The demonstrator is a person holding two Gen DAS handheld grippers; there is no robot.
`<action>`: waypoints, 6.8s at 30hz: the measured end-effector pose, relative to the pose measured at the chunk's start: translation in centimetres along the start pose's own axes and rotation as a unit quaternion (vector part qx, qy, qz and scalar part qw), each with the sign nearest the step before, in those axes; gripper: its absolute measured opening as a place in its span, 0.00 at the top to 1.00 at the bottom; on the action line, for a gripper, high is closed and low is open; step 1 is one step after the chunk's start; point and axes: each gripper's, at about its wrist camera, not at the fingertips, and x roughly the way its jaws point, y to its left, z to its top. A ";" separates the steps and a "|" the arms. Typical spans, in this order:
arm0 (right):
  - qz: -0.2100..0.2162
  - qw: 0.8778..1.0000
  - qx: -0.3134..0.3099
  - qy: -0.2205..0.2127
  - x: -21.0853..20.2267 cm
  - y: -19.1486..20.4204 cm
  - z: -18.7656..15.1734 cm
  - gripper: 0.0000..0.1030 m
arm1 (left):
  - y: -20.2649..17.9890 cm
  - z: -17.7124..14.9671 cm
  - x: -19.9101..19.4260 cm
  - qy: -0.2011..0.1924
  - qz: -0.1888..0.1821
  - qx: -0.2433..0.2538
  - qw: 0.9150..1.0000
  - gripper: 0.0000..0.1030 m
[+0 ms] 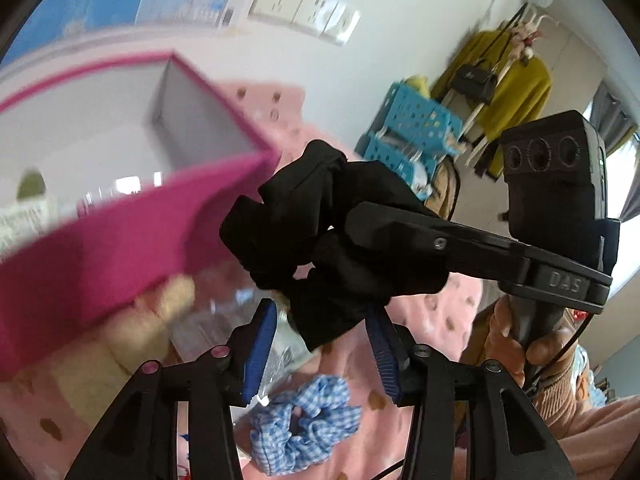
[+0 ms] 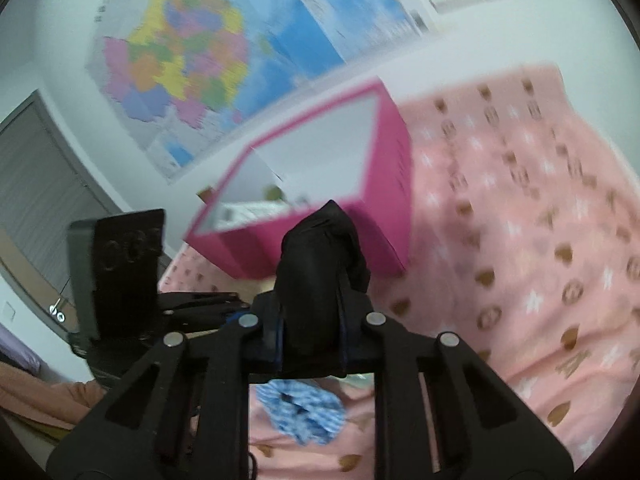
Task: Organize soft objects
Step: 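Carry the black scrunchie into the magenta box and release, then grasp the blue gingham scrunchie with the right tool and lift, then carry the gingham scrunchie over the magenta box and release it inside, then grasp the cream plush bunny with the right tool and lift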
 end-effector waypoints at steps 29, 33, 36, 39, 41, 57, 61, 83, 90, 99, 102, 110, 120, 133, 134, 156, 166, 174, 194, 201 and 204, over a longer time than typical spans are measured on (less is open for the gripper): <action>-0.131 0.987 -0.090 0.005 10.0 0.5 8.8 0.47 | 7.5 8.7 -0.4 -0.026 0.112 -0.043 0.992 0.53; -0.124 0.989 -0.077 -0.004 9.0 0.0 8.5 0.47 | 8.9 7.5 -1.0 -0.025 0.116 -0.059 0.991 0.52; -0.119 0.990 -0.076 -0.004 8.4 0.2 8.1 0.47 | 8.9 6.6 -1.7 -0.029 0.119 -0.055 0.991 0.51; -0.103 0.992 -0.072 -0.001 7.5 0.5 7.5 0.47 | 8.4 5.7 -2.5 -0.038 0.121 -0.048 0.991 0.51; -0.095 0.993 -0.071 -0.002 6.8 0.8 7.0 0.47 | 7.9 5.4 -3.2 -0.045 0.117 -0.045 0.991 0.51; -0.037 0.996 -0.026 0.073 3.9 0.3 -1.6 0.45 | 5.7 -1.5 -7.9 -0.066 0.086 -0.046 0.993 0.43; -0.039 0.994 -0.005 0.098 4.2 -0.5 -4.1 0.45 | 5.2 -3.1 -7.3 -0.048 0.076 -0.051 0.995 0.43; -0.052 0.989 -0.034 0.136 5.1 0.9 -8.6 0.45 | 1.0 -6.7 -3.2 0.022 0.046 -0.003 0.999 0.44; -0.063 0.987 -0.042 0.139 5.4 0.9 -9.1 0.61 | 1.0 -6.9 -2.4 0.028 0.029 -0.009 0.999 0.45; -0.043 0.991 -0.035 0.123 4.2 0.9 -8.6 0.86 | 1.0 -6.8 -1.7 0.034 0.016 -0.011 0.999 0.45; -0.032 0.993 -0.035 0.111 3.4 1.3 -8.0 0.86 | 1.1 -6.7 -1.5 0.036 0.009 -0.016 0.999 0.45; -0.017 0.996 -0.043 0.081 1.6 2.3 -6.4 0.87 | 1.4 -6.5 -1.9 0.027 -0.010 -0.026 0.999 0.53; 0.004 0.997 -0.067 0.048 1.1 3.8 -3.1 0.87 | 1.2 -4.1 -4.4 -0.016 -0.022 -0.023 0.999 0.64; 0.012 0.996 -0.091 0.006 2.7 4.5 3.6 0.87 | 3.0 0.8 -7.4 -0.080 0.011 -0.015 0.997 0.64; 0.016 0.996 -0.087 0.005 2.9 4.3 4.1 0.87 | 3.3 1.2 -7.5 -0.082 0.013 -0.017 0.996 0.64; -0.042 0.997 -0.066 0.028 9.9 0.8 8.9 0.85 | 9.4 7.0 -4.3 -0.064 0.049 -0.081 0.993 0.64; -0.130 0.988 -0.074 0.048 11.3 -0.6 7.9 0.66 | 10.6 6.7 -3.6 -0.056 0.109 -0.097 0.988 0.56; -0.118 0.989 -0.091 0.017 7.4 0.9 6.6 0.62 | 9.6 4.3 -7.0 -0.091 0.128 -0.081 0.984 0.54; -0.021 0.995 0.002 0.101 9.8 -0.6 -1.8 0.43 | 8.8 -3.7 -8.8 -0.064 0.119 -0.098 0.986 0.47; -0.010 0.994 0.041 0.102 11.5 -1.9 -1.9 0.34 | 9.4 -4.6 -7.3 -0.040 0.110 -0.115 0.986 0.47; 0.003 0.994 0.039 0.104 12.3 -1.6 -1.9 0.34 | 9.7 -4.7 -6.7 -0.033 0.106 -0.120 0.987 0.47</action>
